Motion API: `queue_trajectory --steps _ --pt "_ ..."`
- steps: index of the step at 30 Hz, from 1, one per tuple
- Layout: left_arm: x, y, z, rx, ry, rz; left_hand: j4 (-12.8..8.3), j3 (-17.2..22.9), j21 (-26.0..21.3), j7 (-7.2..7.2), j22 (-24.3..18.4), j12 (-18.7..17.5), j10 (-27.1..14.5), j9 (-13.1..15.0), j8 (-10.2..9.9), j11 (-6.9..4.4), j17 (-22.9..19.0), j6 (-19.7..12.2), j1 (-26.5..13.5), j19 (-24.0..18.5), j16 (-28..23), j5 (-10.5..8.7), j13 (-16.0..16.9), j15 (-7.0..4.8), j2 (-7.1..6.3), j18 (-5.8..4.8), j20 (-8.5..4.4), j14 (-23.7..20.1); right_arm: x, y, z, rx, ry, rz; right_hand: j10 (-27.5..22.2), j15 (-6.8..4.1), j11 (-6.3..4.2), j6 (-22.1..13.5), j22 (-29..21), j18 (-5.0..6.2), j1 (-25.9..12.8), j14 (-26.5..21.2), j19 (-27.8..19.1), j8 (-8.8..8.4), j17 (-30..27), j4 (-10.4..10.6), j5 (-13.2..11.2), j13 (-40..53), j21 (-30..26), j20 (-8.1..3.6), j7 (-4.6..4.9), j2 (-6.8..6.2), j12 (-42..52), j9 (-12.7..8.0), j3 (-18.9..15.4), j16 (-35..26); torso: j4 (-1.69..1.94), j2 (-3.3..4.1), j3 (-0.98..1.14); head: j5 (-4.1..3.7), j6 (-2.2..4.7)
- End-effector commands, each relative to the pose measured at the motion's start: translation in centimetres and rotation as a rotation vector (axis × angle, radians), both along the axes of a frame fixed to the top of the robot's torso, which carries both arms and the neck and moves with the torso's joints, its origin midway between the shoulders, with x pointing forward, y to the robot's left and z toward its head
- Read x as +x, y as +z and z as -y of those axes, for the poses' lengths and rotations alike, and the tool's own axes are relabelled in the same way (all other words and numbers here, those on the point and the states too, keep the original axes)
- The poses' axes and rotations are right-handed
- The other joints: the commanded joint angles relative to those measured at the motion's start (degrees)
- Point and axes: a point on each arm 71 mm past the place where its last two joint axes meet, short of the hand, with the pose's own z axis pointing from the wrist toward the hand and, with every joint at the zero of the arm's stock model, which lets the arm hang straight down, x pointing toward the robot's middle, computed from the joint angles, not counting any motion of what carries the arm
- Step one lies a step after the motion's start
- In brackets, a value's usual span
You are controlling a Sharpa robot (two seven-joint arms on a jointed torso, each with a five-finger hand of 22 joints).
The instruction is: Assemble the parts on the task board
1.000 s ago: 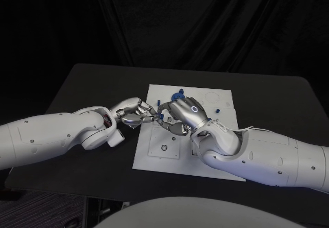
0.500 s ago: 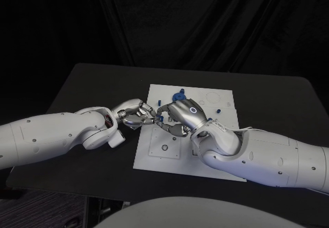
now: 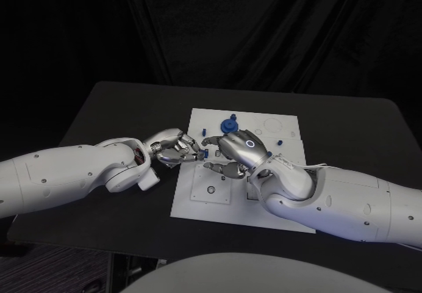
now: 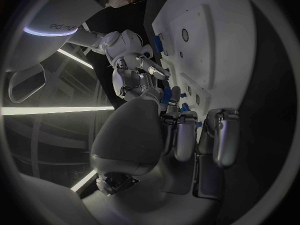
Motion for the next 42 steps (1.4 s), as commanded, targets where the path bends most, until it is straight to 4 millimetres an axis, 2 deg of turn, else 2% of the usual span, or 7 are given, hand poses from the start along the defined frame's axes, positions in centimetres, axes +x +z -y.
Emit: queue_trajectory --steps 1,3,8,25,33,35,42 --pt "-0.1 -0.3 0.1 0.010 0.004 -0.026 -2.2 2.7 -0.3 -0.82 12.8 0.1 6.0 1.3 1.3 -0.36 15.1 1.1 0.8 1.0 0.2 0.28 14.9 -0.48 0.05 0.95 -0.49 6.1 -0.1 0.0 0.7 -0.014 0.001 -0.003 6.1 -0.14 -0.44 -3.7 9.8 0.01 0.9 5.9 -0.5 -0.06 15.1 2.1 -1.3 15.1 -0.6 -0.05 -0.16 -1.27 0.4 -3.1 -2.2 0.1 -0.06 -0.03 0.02 -0.06 -0.02" --pt "-0.1 -0.3 0.1 0.018 0.014 -0.030 -2.2 2.9 -0.1 -0.83 12.9 0.1 6.0 1.4 1.3 -0.38 15.1 1.2 0.8 1.2 0.2 0.40 14.9 -0.50 0.04 0.87 -0.51 6.1 -0.1 0.1 1.3 -0.008 -0.008 0.000 6.1 -0.11 -0.48 -10.1 9.6 0.15 1.0 5.9 -0.9 -0.50 15.1 2.5 -2.1 15.1 -1.4 -0.07 -0.21 -2.21 0.4 -7.2 -3.6 0.1 -0.04 -0.04 0.03 -0.08 -0.02" --pt "-0.2 -0.4 0.1 0.048 0.055 -0.047 -2.2 3.7 0.4 -0.87 13.1 0.1 6.0 1.4 1.4 -0.45 15.1 1.1 0.9 1.7 0.2 0.29 14.9 -0.61 -0.27 0.73 -0.61 6.1 -0.1 0.9 3.4 -0.008 -0.039 0.006 6.1 -0.02 -0.34 -10.7 9.4 0.24 0.5 5.9 -1.1 -0.35 15.1 2.6 -3.0 15.1 -1.9 -0.02 0.04 -2.57 0.4 -8.3 -4.2 0.1 -0.20 0.00 0.13 -0.03 -0.02" --pt "1.7 3.6 2.4 0.340 0.142 -0.142 -2.3 9.2 2.0 -0.67 13.7 0.1 6.0 1.8 1.8 -0.39 15.1 0.0 1.0 3.2 0.2 -4.06 14.9 -0.74 -1.66 0.26 -0.86 6.1 0.6 7.1 10.4 -0.031 -0.149 0.077 6.1 0.36 0.07 -0.3 9.6 0.12 0.6 5.9 -0.7 1.91 15.1 2.3 -1.5 15.1 -1.4 0.38 0.48 0.60 0.4 -9.0 -1.6 0.1 -0.40 -0.07 0.83 0.25 -0.02" --pt "3.1 5.1 4.0 0.509 0.176 -0.076 -2.6 11.5 2.5 -0.78 13.9 0.1 6.0 2.0 2.1 -0.53 15.1 -0.1 0.5 3.6 0.2 -5.91 14.9 -0.87 -1.73 0.11 -0.93 6.1 1.2 7.6 12.6 -0.027 -0.202 0.074 6.1 0.31 0.05 1.3 9.7 0.08 0.9 5.9 -0.6 2.22 15.1 2.2 -0.2 15.1 -1.3 0.33 0.51 1.12 0.4 -9.6 -1.0 0.1 -0.69 -0.50 1.66 1.74 -0.02" --pt "3.5 5.2 4.5 0.537 0.190 -0.064 -2.9 12.1 2.7 -0.76 14.0 0.1 6.0 2.0 2.1 -0.54 15.1 -0.3 0.3 3.8 0.2 -5.96 14.9 -0.91 -1.81 0.05 -0.97 6.1 1.4 7.6 13.3 -0.024 -0.219 0.068 6.1 0.31 0.05 1.6 9.7 0.06 1.0 5.9 -0.5 2.29 15.1 2.2 0.1 15.1 -1.2 0.32 0.52 1.15 0.4 -9.7 -0.9 0.1 -1.17 -0.65 2.25 2.49 -0.02" --pt "4.3 5.0 5.7 0.574 0.207 -0.054 -3.6 13.6 2.6 -0.68 13.9 0.1 6.0 2.1 2.2 -0.49 15.1 -0.7 -0.5 3.6 0.2 -6.58 14.9 -0.91 -1.84 0.11 -1.01 6.1 1.8 7.4 14.8 -0.021 -0.259 0.041 6.1 0.34 0.15 2.6 9.7 0.08 1.5 5.9 -0.5 2.45 15.1 2.1 1.0 15.1 -1.3 0.33 0.66 1.37 0.4 -10.1 -0.5 0.1 -1.41 -1.10 3.23 1.93 -0.02"
